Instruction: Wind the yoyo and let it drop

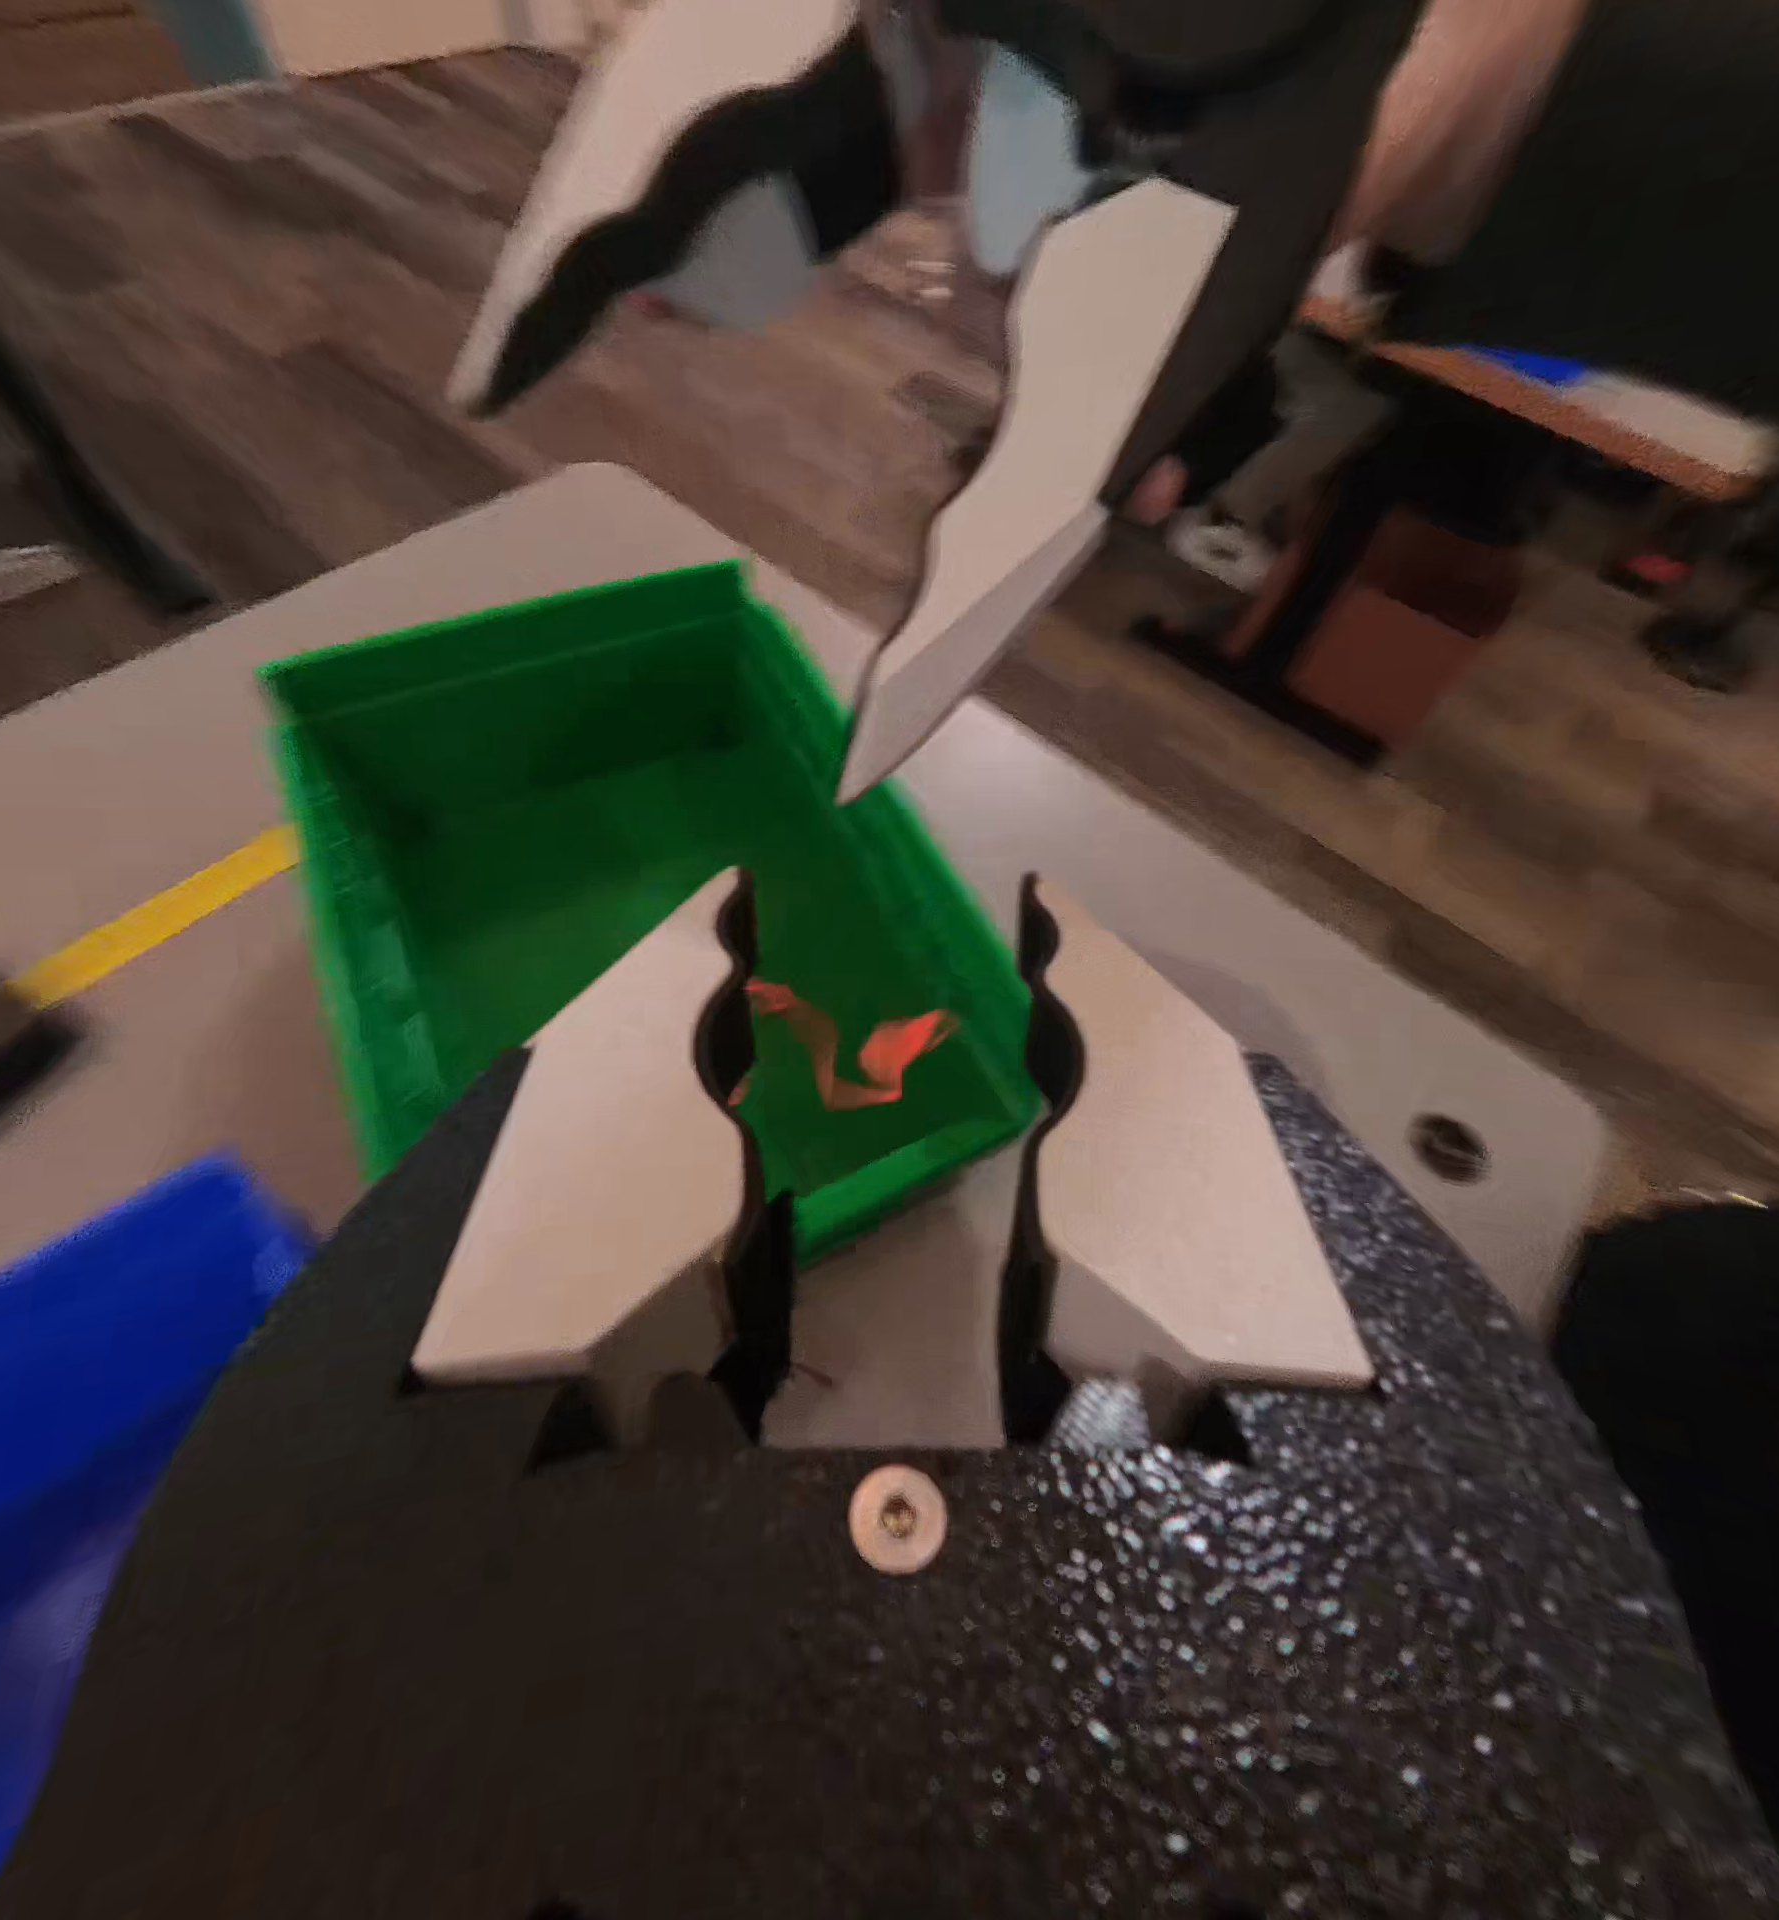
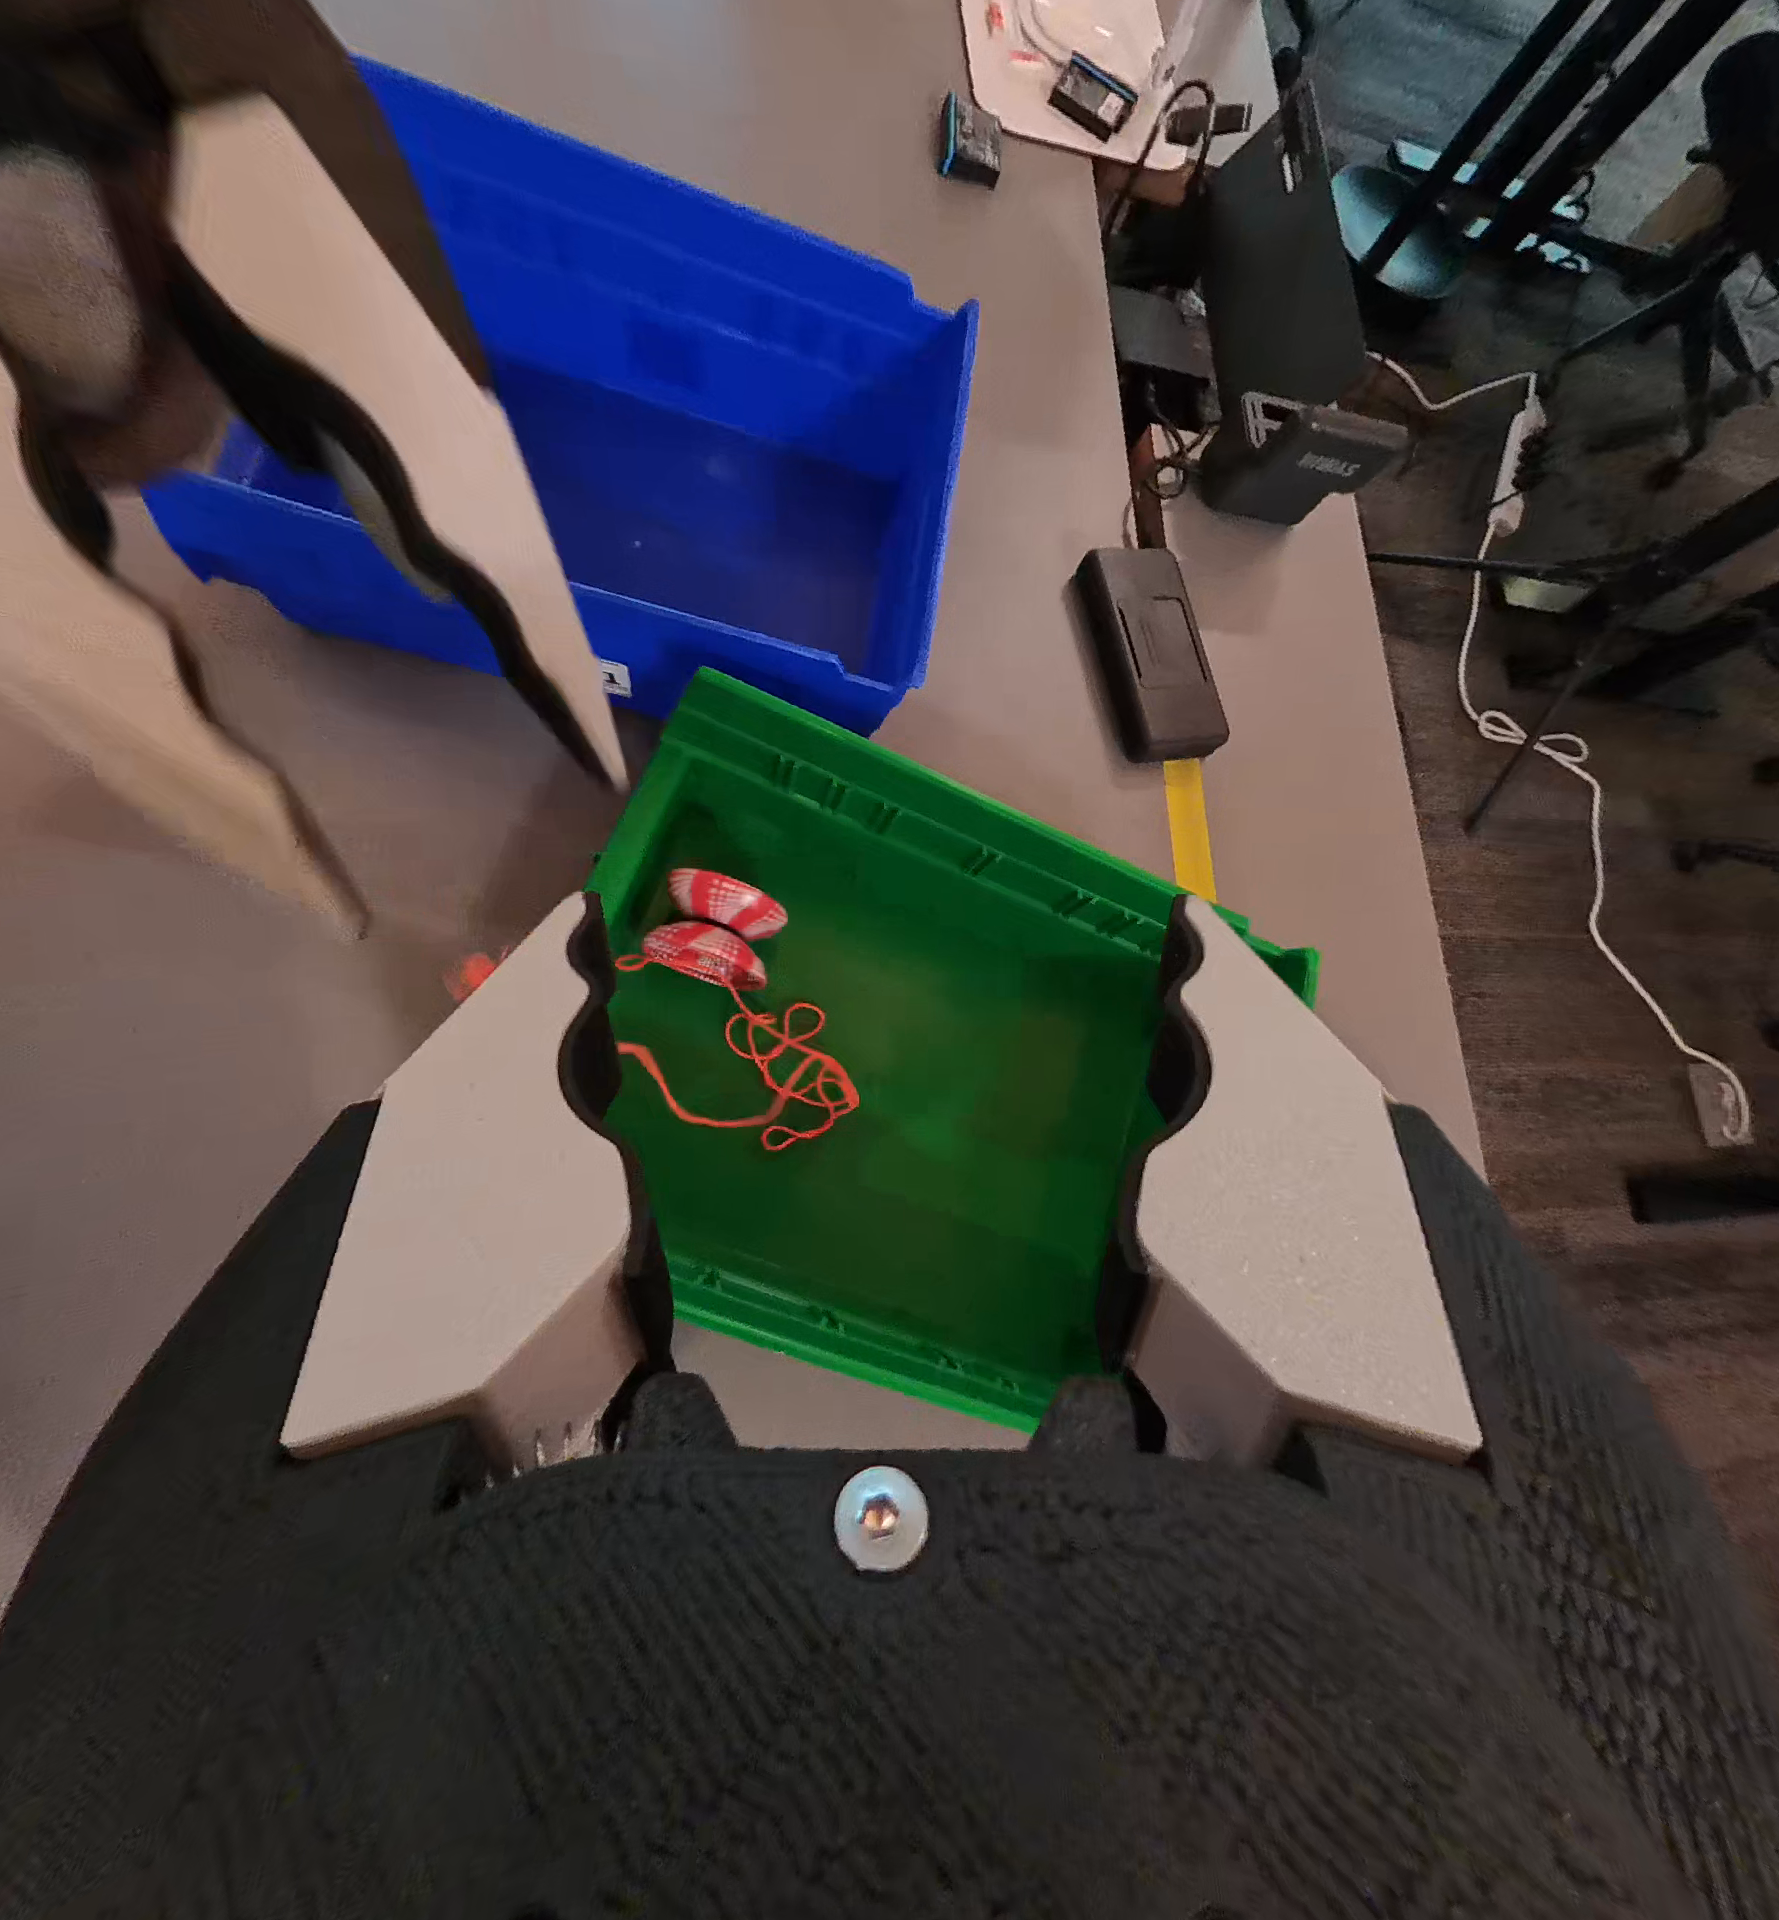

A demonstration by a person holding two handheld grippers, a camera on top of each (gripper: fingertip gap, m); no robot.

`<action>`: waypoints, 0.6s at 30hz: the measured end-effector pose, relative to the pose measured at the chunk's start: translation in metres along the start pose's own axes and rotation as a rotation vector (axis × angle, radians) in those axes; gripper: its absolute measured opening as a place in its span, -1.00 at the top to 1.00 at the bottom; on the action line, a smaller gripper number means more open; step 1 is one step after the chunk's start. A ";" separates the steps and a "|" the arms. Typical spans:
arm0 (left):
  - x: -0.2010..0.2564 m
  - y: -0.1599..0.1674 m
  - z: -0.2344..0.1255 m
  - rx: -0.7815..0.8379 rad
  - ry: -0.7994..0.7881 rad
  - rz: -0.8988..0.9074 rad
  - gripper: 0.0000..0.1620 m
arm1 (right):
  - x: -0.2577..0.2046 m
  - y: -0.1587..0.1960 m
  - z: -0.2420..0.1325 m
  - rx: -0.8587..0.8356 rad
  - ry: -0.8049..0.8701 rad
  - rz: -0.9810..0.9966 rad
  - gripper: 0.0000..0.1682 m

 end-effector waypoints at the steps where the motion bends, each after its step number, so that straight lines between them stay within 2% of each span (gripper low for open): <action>1: 0.007 -0.004 0.011 0.000 0.097 -0.011 0.29 | -0.001 -0.002 -0.002 0.004 -0.002 0.004 -0.24; 3: 0.002 0.000 0.024 -0.048 0.131 -0.051 0.26 | 0.003 -0.002 -0.006 0.002 0.024 0.008 -0.24; 5: -0.014 0.013 0.021 -0.128 0.040 -0.082 0.11 | 0.020 0.005 -0.013 -0.036 0.141 0.002 -0.24; 7: -0.031 0.024 -0.001 -0.126 -0.122 -0.121 -0.10 | 0.043 0.025 -0.024 -0.090 0.308 0.035 -0.23; 8: -0.042 0.034 -0.022 -0.115 -0.261 -0.153 -0.16 | 0.052 0.038 -0.030 -0.106 0.392 0.119 -0.22; 10: -0.065 0.071 -0.071 -0.108 -0.575 -0.266 -0.42 | 0.048 0.064 -0.033 -0.083 0.441 0.506 -0.14; 11: -0.064 0.099 -0.083 -0.144 -0.603 -0.368 -0.59 | 0.035 0.077 -0.029 -0.072 0.415 0.738 -0.16; 12: -0.057 0.129 -0.083 -0.194 -0.560 -0.498 -0.73 | 0.020 0.092 -0.022 -0.079 0.406 0.908 -0.23; 13: -0.050 0.155 -0.078 -0.224 -0.496 -0.604 -0.77 | 0.008 0.111 -0.015 -0.119 0.453 0.999 -0.28; 15: -0.040 0.199 -0.071 -0.314 -0.439 -0.719 -0.72 | -0.016 0.141 -0.003 -0.203 0.586 1.031 -0.38; 16: -0.036 0.218 -0.070 -0.376 -0.430 -0.746 -0.61 | -0.032 0.147 0.006 -0.244 0.601 1.028 -0.41; 17: -0.035 0.232 -0.068 -0.425 -0.429 -0.766 -0.44 | -0.046 0.151 0.015 -0.286 0.592 1.029 -0.41; 18: -0.031 0.233 -0.063 -0.418 -0.387 -0.785 -0.04 | -0.057 0.152 0.023 -0.320 0.575 1.039 -0.35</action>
Point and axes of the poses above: each gripper's, where its closed fingertips meet, z out along the fingers, y out of its underside, x = y × z across the jaws, the point moved 2 cm from there along -z, back along the fingers, and after that the axes turned 14 degrees about y, right-handed, at the moved point
